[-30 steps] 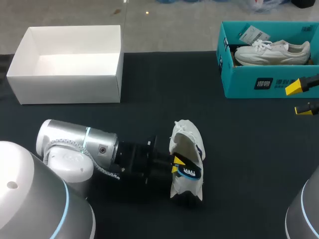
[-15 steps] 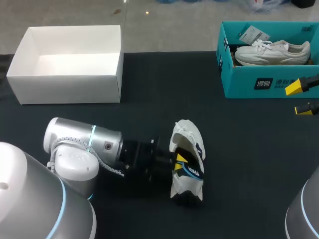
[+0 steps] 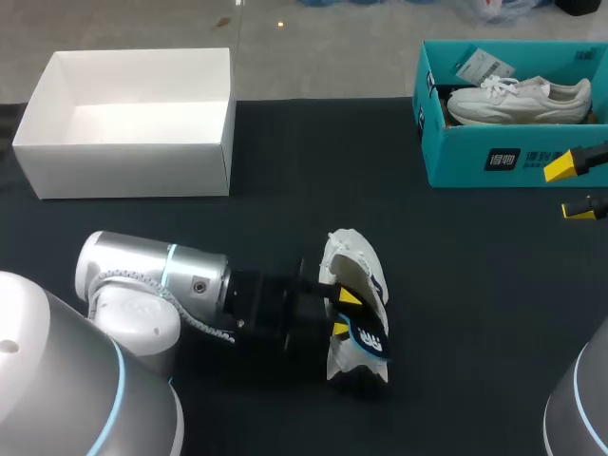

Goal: Take the shoe out of the shoebox, open the shoe tongue, remove and reinsert the insole, then place the shoe into the shoebox

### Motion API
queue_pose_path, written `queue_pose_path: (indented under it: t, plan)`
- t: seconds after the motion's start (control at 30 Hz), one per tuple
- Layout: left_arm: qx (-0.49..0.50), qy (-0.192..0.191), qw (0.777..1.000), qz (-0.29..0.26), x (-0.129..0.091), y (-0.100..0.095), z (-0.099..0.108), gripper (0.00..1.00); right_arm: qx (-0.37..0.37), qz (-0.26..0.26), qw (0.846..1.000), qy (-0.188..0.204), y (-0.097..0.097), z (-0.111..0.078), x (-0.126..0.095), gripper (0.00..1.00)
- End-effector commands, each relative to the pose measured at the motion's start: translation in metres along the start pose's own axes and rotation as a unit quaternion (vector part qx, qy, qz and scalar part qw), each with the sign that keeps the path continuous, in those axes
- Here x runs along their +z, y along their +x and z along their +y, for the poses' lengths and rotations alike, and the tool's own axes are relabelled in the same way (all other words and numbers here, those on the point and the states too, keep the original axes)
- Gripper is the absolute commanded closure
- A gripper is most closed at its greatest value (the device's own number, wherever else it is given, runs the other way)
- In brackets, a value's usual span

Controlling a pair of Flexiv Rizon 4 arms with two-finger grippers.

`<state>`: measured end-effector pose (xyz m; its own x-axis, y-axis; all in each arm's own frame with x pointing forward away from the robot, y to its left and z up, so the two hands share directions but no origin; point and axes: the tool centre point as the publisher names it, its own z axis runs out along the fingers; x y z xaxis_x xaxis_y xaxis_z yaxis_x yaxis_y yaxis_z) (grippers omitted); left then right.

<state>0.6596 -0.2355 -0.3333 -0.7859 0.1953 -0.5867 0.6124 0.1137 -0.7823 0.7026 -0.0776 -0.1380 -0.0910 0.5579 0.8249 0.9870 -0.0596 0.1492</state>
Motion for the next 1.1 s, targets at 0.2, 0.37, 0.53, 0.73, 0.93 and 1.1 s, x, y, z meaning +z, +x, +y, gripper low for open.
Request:
queue_pose_path:
  t: [0.2, 0.37, 0.53, 0.73, 0.93, 1.1]
  plan:
    - [-0.004, 0.001, 1.000, 0.010, -0.004, 0.003, -0.010, 0.94, 0.000, 0.000, 1.000, 0.000, 0.000, 0.000, 0.000, 0.00]
    - [-0.015, 0.001, 1.000, 0.020, -0.002, 0.008, -0.005, 1.00, 0.000, 0.000, 1.000, 0.000, 0.000, 0.000, 0.000, 0.00]
    - [-0.024, 0.002, 1.000, 0.012, -0.003, 0.007, 0.006, 1.00, 0.000, 0.000, 1.000, 0.000, 0.000, 0.000, 0.000, 0.00]
    - [-0.036, -0.008, 0.999, 0.003, -0.007, 0.003, 0.023, 1.00, 0.000, 0.000, 1.000, 0.000, 0.000, 0.000, 0.000, 0.00]
    - [-0.056, -0.016, 0.998, 0.000, -0.008, 0.002, 0.037, 1.00, 0.000, 0.000, 1.000, 0.000, 0.000, 0.000, 0.000, 0.00]
    - [-0.062, -0.005, 0.998, -0.003, -0.007, -0.001, 0.034, 1.00, 0.000, 0.000, 1.000, 0.000, 0.000, 0.000, 0.000, 0.00]
